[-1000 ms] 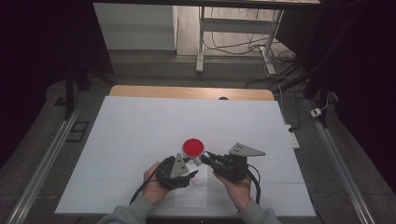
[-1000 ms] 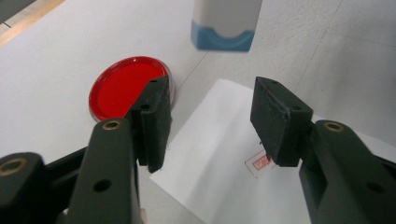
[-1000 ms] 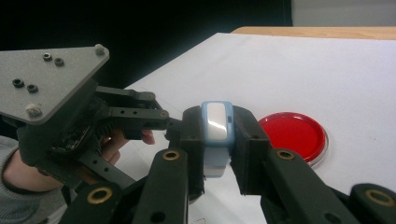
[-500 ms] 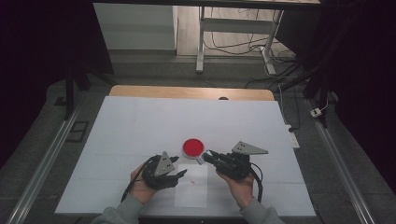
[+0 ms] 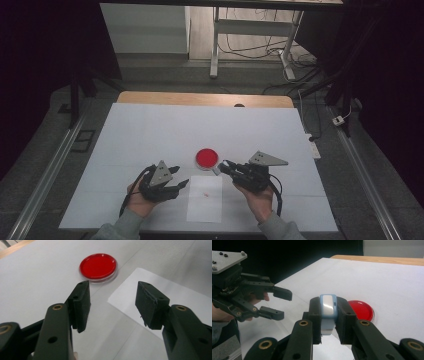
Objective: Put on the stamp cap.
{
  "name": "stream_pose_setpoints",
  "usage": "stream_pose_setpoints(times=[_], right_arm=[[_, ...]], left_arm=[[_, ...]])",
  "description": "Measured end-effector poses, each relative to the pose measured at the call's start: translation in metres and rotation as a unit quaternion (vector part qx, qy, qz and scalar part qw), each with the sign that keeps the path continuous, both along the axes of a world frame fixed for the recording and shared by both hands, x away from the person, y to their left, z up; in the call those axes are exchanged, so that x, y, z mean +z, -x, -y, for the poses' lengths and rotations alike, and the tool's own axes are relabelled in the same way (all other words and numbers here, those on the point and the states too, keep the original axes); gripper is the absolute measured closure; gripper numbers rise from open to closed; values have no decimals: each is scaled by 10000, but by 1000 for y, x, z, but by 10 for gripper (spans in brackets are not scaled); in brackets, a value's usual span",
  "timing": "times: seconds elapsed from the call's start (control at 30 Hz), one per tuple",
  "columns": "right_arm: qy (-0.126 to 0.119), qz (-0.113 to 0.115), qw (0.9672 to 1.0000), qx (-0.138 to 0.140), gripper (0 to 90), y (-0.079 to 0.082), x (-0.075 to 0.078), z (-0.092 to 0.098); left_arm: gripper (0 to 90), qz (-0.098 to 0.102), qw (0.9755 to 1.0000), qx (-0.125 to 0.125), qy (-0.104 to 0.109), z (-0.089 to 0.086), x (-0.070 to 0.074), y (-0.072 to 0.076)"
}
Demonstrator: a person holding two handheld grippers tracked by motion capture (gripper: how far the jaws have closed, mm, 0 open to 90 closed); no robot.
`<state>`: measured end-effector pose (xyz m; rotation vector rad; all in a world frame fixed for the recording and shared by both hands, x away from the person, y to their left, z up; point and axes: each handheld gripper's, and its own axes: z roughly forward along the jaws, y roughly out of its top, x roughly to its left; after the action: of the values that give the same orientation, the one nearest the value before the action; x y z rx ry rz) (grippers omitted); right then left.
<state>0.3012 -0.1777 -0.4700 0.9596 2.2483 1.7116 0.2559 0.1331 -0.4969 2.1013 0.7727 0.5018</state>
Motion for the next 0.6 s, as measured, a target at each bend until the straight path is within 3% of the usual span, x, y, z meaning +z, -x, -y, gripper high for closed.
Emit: stream_pose_setpoints(times=[0.6], right_arm=[[71,69,9999,-42,753,-1,2,3]], left_arm=[[452,-180,9992,334,121,-46,-5,15]])
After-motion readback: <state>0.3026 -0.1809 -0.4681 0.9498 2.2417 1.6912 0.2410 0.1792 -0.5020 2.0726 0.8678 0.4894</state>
